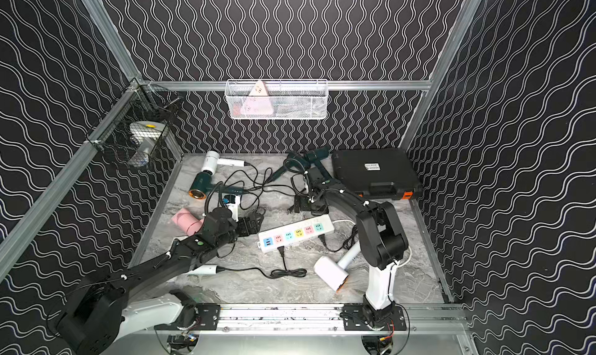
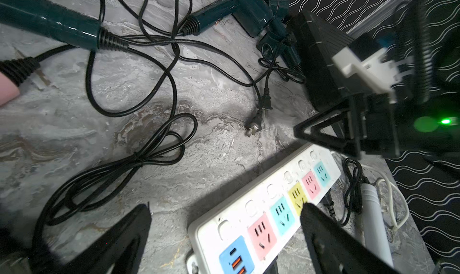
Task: Charge the blow dryers
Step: Adjust the socket at the center of the board, then pick up the plug from the center of the board.
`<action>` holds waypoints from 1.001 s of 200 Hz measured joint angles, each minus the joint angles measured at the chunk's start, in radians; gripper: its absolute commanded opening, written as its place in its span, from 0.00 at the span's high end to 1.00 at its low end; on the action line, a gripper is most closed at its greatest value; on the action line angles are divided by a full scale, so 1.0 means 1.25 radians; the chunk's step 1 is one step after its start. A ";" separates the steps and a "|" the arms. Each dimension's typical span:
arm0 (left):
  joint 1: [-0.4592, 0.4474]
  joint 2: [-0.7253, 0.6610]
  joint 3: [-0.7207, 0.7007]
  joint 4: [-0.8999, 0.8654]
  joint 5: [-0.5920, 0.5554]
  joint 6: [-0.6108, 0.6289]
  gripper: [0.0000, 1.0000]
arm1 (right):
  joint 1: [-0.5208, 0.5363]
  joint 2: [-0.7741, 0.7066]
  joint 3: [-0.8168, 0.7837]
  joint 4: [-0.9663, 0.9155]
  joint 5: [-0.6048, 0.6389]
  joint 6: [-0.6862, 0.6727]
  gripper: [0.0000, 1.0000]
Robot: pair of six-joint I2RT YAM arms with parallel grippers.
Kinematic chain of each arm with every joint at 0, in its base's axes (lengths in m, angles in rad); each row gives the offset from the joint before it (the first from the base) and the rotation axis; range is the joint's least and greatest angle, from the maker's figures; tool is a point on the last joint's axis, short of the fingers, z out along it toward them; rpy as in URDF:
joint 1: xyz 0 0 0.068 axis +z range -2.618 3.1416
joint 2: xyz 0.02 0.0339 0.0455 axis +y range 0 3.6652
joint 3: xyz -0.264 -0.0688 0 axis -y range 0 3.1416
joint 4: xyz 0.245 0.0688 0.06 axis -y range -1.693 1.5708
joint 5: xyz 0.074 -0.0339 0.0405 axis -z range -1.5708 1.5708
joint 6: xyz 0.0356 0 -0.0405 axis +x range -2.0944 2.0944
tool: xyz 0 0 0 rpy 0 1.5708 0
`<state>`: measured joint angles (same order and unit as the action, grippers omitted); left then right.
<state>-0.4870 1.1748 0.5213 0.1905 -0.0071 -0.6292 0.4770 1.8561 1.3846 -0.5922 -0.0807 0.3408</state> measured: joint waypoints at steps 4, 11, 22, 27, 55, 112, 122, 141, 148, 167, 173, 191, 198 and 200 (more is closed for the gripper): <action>0.000 0.000 0.000 0.000 0.000 0.000 0.01 | -0.001 -0.009 0.000 0.000 0.011 0.000 0.05; 0.000 -0.001 -0.002 0.003 0.000 0.002 0.01 | -0.005 -0.023 0.001 -0.001 0.029 0.000 0.06; 0.000 -0.004 -0.006 0.003 -0.003 0.002 0.01 | -0.010 -0.040 0.002 -0.004 0.058 0.000 0.09; 0.000 -0.006 -0.009 0.004 -0.003 0.002 0.01 | -0.011 -0.045 0.002 -0.006 0.068 0.000 0.11; -0.001 -0.021 -0.017 0.007 -0.009 0.002 0.01 | -0.040 -0.040 0.024 -0.013 0.089 -0.002 0.24; -0.001 -0.029 -0.019 0.010 -0.015 0.002 0.01 | -0.046 0.127 0.174 -0.036 0.031 0.000 0.62; -0.001 -0.032 -0.019 0.010 -0.017 0.002 0.01 | -0.046 0.158 0.197 -0.035 0.030 0.003 0.65; -0.001 -0.034 -0.019 0.010 -0.017 0.002 0.01 | -0.045 0.209 0.232 -0.046 0.020 0.009 0.69; -0.001 -0.034 -0.019 0.010 -0.017 0.002 0.01 | -0.044 0.222 0.245 -0.049 0.016 0.009 0.69; -0.001 -0.033 -0.019 0.010 -0.017 0.002 0.01 | -0.042 0.248 0.277 -0.050 0.011 0.013 0.69; -0.001 -0.033 -0.019 0.010 -0.017 0.002 0.01 | -0.041 0.256 0.286 -0.050 0.009 0.014 0.68; -0.001 -0.032 -0.019 0.010 -0.017 0.002 0.01 | -0.040 0.278 0.307 -0.052 0.006 0.015 0.66; -0.001 -0.031 -0.019 0.010 -0.017 0.002 0.01 | -0.038 0.285 0.314 -0.054 0.006 0.015 0.65; -0.001 -0.031 -0.019 0.010 -0.017 0.002 0.01 | -0.038 0.287 0.316 -0.054 0.006 0.015 0.65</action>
<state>-0.4881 1.1362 0.4973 0.2028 -0.0280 -0.6270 0.4297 2.2154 1.7802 -0.6601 -0.0731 0.3599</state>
